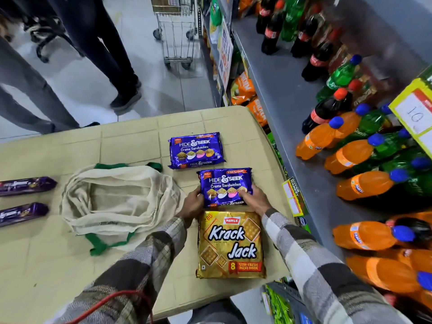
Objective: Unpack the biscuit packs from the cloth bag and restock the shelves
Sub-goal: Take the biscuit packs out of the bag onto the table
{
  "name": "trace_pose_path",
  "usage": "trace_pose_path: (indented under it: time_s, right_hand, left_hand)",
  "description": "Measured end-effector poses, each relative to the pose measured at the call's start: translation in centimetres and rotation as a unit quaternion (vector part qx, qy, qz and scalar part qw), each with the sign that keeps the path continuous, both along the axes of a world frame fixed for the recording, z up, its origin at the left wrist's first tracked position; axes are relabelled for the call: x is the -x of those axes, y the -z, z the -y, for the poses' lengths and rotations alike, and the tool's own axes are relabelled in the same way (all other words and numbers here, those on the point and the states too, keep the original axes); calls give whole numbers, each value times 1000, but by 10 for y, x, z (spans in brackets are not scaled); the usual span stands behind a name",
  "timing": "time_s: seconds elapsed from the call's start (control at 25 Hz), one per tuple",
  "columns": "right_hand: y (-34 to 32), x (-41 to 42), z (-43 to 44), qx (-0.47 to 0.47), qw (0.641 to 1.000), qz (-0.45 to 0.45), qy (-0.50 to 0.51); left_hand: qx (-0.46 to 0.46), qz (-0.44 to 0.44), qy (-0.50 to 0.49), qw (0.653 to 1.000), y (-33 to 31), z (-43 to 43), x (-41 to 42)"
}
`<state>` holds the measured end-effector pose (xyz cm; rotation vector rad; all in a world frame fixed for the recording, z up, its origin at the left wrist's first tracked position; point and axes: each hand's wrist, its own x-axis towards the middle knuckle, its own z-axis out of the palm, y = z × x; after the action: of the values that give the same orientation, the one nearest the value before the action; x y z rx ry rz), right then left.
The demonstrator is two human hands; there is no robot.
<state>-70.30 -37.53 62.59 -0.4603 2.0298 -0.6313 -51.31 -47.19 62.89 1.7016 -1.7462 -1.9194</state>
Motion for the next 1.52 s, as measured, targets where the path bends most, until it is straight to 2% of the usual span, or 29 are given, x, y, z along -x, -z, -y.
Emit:
trace_pose_path:
  time_s: [0.2,0.52,0.68,0.84,1.04,1.24,1.32,1.4,1.52]
  right_hand:
    - [-17,-2,-3,53,998,21,36]
    - [-56,-10,-6,140,985,-23,95]
    - [-65,-17,30,175,981,-15,78]
    - [-51,-20,88,214,976,0,44]
    - [-17,-15,144,218,976,11,21]
    - [6,-11,155,180,983,-12,-19]
    - [4,-10,154,148,988,-5,-37]
    - [3,-15,149,133,988,-50,-59]
    - [-6,-37,147,185,969,-156,-44]
  left_hand:
    - [-8,-18,-59,998,2,-10,7]
    - [89,-63,-100,989,-21,-15,8]
    - [131,-88,-107,982,-33,16,2]
    - [176,-53,-142,973,-29,68,-4]
    - [203,-55,-113,971,-32,114,-1]
    - [179,-74,-56,980,19,136,-12]
    - [157,-83,-40,983,7,134,-15]
    - [124,-101,-43,986,-5,127,-23]
    - [163,-49,-117,979,-16,126,-54]
